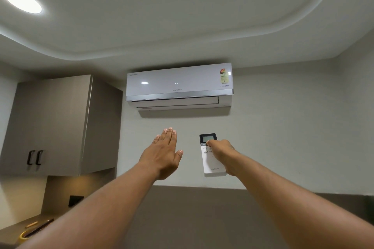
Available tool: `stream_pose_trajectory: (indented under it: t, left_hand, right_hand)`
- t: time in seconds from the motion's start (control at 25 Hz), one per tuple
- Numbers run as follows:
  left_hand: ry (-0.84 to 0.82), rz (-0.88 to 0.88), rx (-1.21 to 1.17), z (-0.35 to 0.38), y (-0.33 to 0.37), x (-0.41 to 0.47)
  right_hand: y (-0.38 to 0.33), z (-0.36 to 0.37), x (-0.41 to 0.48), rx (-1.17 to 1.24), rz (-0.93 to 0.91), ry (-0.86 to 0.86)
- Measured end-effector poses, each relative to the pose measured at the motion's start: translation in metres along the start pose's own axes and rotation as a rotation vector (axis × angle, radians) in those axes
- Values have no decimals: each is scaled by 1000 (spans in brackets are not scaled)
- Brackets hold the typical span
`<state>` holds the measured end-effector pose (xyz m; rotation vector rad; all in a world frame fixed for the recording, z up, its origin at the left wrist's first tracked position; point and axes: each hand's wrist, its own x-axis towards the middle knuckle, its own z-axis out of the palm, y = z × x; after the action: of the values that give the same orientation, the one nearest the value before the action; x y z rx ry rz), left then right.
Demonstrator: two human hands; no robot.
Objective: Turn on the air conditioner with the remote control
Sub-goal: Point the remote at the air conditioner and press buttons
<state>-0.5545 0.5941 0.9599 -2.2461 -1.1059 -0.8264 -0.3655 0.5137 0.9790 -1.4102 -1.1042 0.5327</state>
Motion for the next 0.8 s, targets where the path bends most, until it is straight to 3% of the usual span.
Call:
stream_pose_trajectory:
  t: [0.8]
  left_hand:
    - [10,10,7,-7,2,2]
  right_hand:
    - [-7,-5,0,15,-16,-5]
